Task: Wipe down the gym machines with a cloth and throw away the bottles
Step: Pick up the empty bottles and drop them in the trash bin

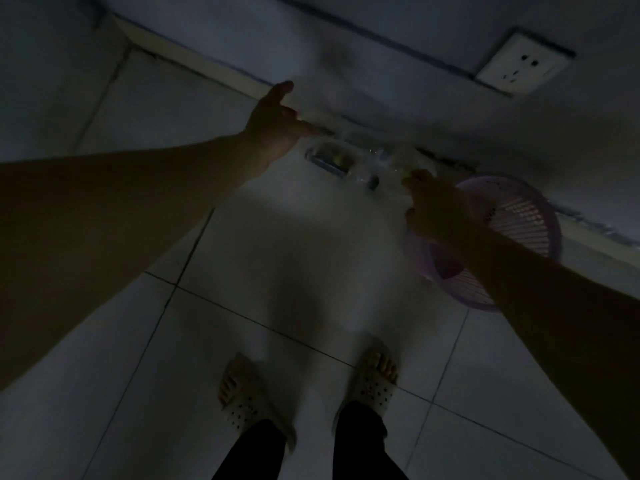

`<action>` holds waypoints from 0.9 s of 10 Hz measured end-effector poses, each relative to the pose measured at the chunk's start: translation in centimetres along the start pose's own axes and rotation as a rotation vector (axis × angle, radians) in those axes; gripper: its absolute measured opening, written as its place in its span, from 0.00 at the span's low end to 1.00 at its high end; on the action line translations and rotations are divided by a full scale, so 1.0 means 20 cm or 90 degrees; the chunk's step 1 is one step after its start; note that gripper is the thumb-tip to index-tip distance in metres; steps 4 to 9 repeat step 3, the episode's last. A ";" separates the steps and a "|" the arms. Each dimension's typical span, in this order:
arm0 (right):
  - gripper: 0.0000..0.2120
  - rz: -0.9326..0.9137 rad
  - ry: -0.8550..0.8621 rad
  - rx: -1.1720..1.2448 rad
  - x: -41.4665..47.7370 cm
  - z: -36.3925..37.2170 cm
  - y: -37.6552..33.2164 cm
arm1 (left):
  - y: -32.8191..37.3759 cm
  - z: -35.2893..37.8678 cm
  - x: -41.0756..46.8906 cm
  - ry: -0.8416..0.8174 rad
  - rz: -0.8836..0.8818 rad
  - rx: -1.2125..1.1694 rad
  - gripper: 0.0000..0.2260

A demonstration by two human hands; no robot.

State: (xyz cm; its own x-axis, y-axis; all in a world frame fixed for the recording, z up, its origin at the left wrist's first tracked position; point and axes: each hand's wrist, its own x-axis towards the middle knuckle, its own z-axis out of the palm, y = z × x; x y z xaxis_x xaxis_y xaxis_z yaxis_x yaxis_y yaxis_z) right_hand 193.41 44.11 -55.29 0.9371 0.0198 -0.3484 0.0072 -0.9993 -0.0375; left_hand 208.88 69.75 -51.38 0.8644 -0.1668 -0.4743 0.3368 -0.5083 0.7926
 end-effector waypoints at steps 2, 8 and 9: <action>0.25 0.033 0.040 0.085 -0.08 -0.12 -0.02 | -0.02 -0.03 -0.18 -0.010 0.015 0.019 0.36; 0.20 -0.010 0.072 0.131 -0.12 -0.27 -0.14 | -0.07 -0.15 -0.39 -0.015 0.023 0.050 0.32; 0.20 -0.010 0.072 0.131 -0.12 -0.27 -0.14 | -0.07 -0.15 -0.39 -0.015 0.023 0.050 0.32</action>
